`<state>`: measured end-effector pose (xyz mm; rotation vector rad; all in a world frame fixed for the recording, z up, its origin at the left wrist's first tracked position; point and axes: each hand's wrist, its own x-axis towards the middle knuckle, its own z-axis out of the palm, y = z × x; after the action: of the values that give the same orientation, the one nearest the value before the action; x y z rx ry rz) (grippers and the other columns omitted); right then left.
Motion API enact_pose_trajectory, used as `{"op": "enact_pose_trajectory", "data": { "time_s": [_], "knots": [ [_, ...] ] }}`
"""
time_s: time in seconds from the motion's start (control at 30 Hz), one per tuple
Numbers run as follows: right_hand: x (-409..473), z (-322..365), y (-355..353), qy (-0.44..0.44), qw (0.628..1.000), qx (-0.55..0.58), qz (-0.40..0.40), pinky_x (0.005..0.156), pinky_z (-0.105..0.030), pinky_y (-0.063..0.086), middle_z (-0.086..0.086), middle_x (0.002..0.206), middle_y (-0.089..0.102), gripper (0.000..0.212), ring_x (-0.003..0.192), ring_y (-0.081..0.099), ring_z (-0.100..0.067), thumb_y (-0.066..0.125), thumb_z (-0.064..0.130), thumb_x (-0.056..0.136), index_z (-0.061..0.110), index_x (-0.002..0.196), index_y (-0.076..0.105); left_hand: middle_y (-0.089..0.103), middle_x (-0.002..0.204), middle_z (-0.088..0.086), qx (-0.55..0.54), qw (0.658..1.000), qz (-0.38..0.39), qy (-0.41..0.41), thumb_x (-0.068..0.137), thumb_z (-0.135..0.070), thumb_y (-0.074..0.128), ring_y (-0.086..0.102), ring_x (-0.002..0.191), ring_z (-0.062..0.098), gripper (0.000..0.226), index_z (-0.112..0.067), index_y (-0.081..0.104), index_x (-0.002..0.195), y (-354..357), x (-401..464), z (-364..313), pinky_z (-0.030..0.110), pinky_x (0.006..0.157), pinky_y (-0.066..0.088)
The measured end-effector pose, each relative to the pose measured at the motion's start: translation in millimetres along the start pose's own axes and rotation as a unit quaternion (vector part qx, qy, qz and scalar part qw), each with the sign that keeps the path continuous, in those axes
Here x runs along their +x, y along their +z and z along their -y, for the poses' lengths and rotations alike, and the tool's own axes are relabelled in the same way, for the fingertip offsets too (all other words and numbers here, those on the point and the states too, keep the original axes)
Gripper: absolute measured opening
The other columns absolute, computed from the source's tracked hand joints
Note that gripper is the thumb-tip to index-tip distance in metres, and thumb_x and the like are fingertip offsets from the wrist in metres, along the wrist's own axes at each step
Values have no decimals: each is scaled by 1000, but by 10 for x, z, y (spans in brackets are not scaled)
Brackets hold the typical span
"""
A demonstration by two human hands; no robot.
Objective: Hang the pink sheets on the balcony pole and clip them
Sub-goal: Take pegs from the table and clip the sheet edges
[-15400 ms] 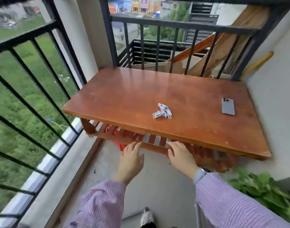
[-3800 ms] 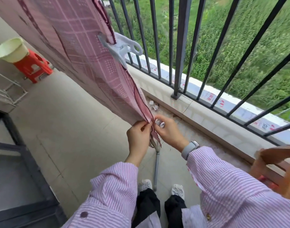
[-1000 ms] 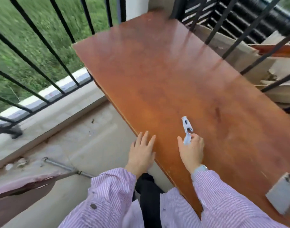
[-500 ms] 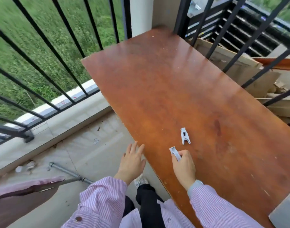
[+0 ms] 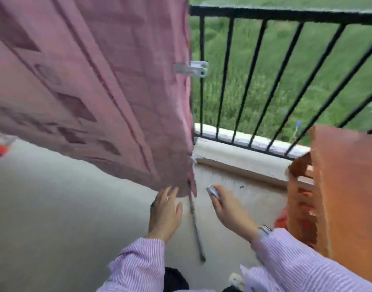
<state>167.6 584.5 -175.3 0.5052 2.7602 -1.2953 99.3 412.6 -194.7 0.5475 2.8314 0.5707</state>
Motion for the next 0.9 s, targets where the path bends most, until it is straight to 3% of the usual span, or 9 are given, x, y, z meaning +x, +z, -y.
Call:
{"op": "enact_pose_trajectory", "data": {
  "time_s": [0.23,0.33,0.4,0.47,0.53,0.63,0.73,0.8,0.9],
  "knots": [
    [816,2028,1385,-192,973,2,128,98,-19,26,-11,129,51,32,122,45,-22,35,15,97,7,127,43,33,147,4,-47,969,-163,-179,92,-29,44,27,135,20,47,-19,33,137,-1203,-212,1996,35,109,25],
    [1038,2794,1976,-273,952,-23,138,106,-32,31,-8,125,54,36,117,47,-20,31,34,97,17,125,45,40,141,8,-55,946,-222,-231,90,-25,47,34,131,24,45,-16,39,133,-1669,-331,2734,38,108,28],
    [1196,3179,2365,-303,940,-45,147,86,-45,46,-9,100,64,32,95,58,-25,30,42,94,22,108,51,42,140,8,-51,934,-241,-260,90,-24,47,35,129,24,45,-15,39,133,-1925,-378,3126,38,107,28],
    [1321,3557,2700,-296,938,-35,176,62,-39,44,-6,71,56,22,65,53,-18,40,34,93,15,87,52,43,139,7,-44,924,-259,-279,90,-24,47,36,128,25,46,-14,38,134,-2144,-387,3472,38,105,29],
    [1484,3915,3002,-306,933,-25,187,52,-30,35,-2,63,48,17,54,43,-10,50,25,90,13,76,51,42,139,6,-42,913,-277,-296,91,-25,46,36,127,25,46,-15,36,135,-2356,-353,3808,37,104,30],
    [1824,4420,3462,-332,919,-24,212,46,-16,26,4,65,38,23,48,35,-3,55,24,86,32,66,46,42,138,7,-56,899,-296,-316,90,-23,47,37,126,25,47,-13,36,134,-2617,-245,4346,36,103,30],
    [2242,4896,4003,-336,910,2,243,51,-9,36,1,76,47,4,55,42,0,60,17,85,21,86,59,44,136,13,-64,888,-309,-335,88,-17,51,39,124,30,46,-8,40,132,-2841,-31,5021,39,104,31],
    [2589,5232,4371,-324,907,36,268,53,-8,40,-3,87,57,19,55,51,-3,59,15,86,11,105,58,43,136,15,-64,884,-305,-349,88,-15,51,39,124,31,47,-5,40,132,-3039,190,5533,40,104,30],
    [3189,5855,4887,-306,903,69,294,51,-10,44,-11,86,60,24,52,53,-5,56,13,88,10,112,55,39,139,14,-59,886,-287,-360,90,-16,48,36,127,30,48,-6,35,135,-3474,658,6344,38,105,28]
  ]
}}
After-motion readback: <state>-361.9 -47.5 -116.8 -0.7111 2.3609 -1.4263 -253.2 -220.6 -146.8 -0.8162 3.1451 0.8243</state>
